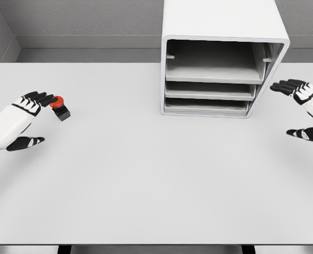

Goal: Slide open multi-storey tabletop storage cabinets and put open load switch and slide close multi-storey tabletop storage cabinets

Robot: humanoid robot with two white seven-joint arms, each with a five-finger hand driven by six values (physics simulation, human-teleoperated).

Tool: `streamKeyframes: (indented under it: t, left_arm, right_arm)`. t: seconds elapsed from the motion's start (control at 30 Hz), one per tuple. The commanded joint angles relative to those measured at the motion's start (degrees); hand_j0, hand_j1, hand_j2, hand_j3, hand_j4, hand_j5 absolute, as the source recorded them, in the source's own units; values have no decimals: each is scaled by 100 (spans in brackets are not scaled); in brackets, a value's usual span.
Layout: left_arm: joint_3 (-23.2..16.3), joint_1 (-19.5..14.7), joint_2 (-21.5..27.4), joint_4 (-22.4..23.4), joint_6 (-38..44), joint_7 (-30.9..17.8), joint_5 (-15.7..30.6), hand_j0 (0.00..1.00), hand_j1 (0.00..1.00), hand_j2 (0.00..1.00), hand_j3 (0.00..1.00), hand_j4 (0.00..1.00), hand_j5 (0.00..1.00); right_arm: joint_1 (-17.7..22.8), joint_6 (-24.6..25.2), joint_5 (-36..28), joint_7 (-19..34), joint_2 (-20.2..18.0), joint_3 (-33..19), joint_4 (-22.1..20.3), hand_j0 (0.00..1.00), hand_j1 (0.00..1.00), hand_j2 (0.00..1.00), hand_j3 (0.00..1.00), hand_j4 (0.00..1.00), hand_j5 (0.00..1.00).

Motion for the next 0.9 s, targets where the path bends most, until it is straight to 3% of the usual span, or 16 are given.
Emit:
streamKeyframes:
  t: [0.0,0.13,0.17,0.23,0.3,0.37,0.43,0.47,0.6,0.7,0.73,0.87]
  left_arm:
    - [1,0,2,-8,1,3,39,100,100,100,100,100,100]
    - [1,0,2,-8,1,-5,21,100,100,100,100,100,100]
    - [1,0,2,-52,1,-233,30,100,100,100,100,100,100]
    - [133,-123,-50,-79,1,-989,65,100,100,100,100,100,100]
    - [203,-474,-323,-87,1,-2000,74,100,100,100,100,100,100]
    - [371,-641,-464,-79,1,-2667,83,100,100,100,100,100,100]
    - [406,-861,-473,-79,1,-3215,170,100,100,100,100,100,100]
    - [406,-949,-516,-79,1,-3215,197,100,100,100,100,100,100]
    - [467,-1362,-762,-17,1,-3215,197,100,100,100,100,100,100]
    - [467,-1582,-921,70,1,-3215,153,100,100,100,100,100,100]
    - [450,-1678,-982,325,1,-3215,153,100,100,100,100,100,100]
    - [432,-1819,-1009,510,1,-3215,135,100,100,100,100,100,100]
  right_arm:
    - [0,10,26,-11,2,52,-5,100,100,100,100,100,100]
    - [-17,10,-9,7,-33,52,-40,100,100,100,100,100,100]
    - [-35,10,-9,7,-235,52,-40,100,100,100,100,100,100]
    - [-35,10,-9,15,-297,61,-84,100,100,100,100,100,100]
    - [-123,10,8,165,-323,52,-84,100,100,100,100,100,100]
    - [-439,10,8,437,-297,52,-102,100,100,100,100,100,100]
    - [-404,10,-1,429,-376,253,-111,100,100,100,100,100,100]
    - [-439,10,-1,446,-569,315,-119,100,100,100,100,100,100]
    - [-650,10,87,437,-552,860,-128,100,100,100,100,100,100]
    - [-1011,10,79,437,-157,1502,-128,100,100,100,100,100,100]
    - [-1089,10,79,429,-86,1686,-128,100,100,100,100,100,100]
    - [-1195,10,79,429,160,1888,-119,100,100,100,100,100,100]
